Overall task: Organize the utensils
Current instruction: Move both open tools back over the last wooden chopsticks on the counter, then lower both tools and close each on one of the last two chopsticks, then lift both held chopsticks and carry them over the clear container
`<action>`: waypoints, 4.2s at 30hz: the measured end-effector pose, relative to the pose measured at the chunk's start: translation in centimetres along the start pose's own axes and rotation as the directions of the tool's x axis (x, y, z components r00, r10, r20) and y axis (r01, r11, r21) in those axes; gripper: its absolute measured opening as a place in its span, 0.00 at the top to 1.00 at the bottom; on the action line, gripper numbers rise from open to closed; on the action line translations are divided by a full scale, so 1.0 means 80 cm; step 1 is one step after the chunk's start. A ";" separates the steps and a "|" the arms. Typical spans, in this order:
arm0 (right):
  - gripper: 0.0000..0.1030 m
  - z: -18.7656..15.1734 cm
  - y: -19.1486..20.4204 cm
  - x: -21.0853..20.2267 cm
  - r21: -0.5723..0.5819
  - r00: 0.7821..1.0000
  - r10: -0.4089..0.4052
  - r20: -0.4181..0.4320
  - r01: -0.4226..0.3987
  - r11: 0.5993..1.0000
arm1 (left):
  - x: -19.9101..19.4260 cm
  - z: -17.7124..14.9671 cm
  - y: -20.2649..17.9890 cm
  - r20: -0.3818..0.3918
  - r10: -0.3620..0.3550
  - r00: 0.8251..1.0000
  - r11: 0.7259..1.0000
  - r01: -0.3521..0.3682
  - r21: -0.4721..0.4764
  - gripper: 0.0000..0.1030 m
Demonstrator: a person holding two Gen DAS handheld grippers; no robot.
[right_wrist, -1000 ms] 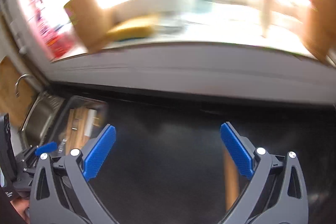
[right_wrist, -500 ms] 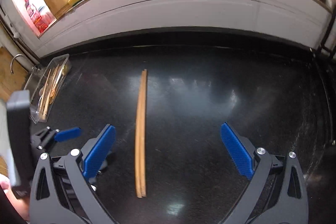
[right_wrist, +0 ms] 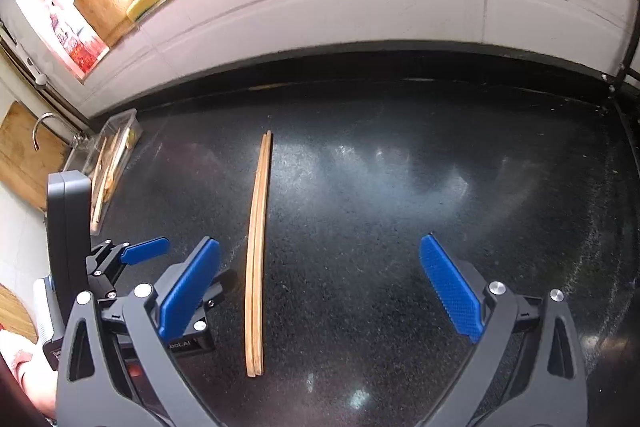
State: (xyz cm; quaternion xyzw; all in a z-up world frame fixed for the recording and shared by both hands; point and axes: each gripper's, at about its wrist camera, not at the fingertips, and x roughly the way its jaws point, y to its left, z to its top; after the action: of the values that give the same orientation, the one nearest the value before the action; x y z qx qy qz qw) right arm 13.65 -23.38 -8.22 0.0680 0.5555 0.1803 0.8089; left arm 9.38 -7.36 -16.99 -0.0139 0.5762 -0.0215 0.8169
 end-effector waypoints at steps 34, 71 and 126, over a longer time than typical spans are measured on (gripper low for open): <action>0.39 0.027 0.049 0.103 -0.224 0.988 -0.087 -0.128 0.056 0.973 | 0.018 0.016 0.010 0.005 0.044 0.999 0.999 -0.044 0.001 0.06; 0.58 0.030 0.063 0.110 -0.249 0.981 -0.117 -0.154 0.076 0.965 | 0.017 0.009 0.025 0.015 0.057 0.998 0.998 -0.057 0.038 0.06; 0.93 0.044 0.040 0.059 -0.123 0.994 -0.033 -0.104 0.020 0.992 | -0.043 0.057 0.027 0.123 -0.060 0.991 0.995 0.050 0.087 0.95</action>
State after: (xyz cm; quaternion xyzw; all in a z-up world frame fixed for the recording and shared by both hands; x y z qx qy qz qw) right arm 17.71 -18.34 -10.02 0.0014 0.5861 0.2066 0.7834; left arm 12.52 -5.02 -12.31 0.0032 0.5215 -0.0673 0.8506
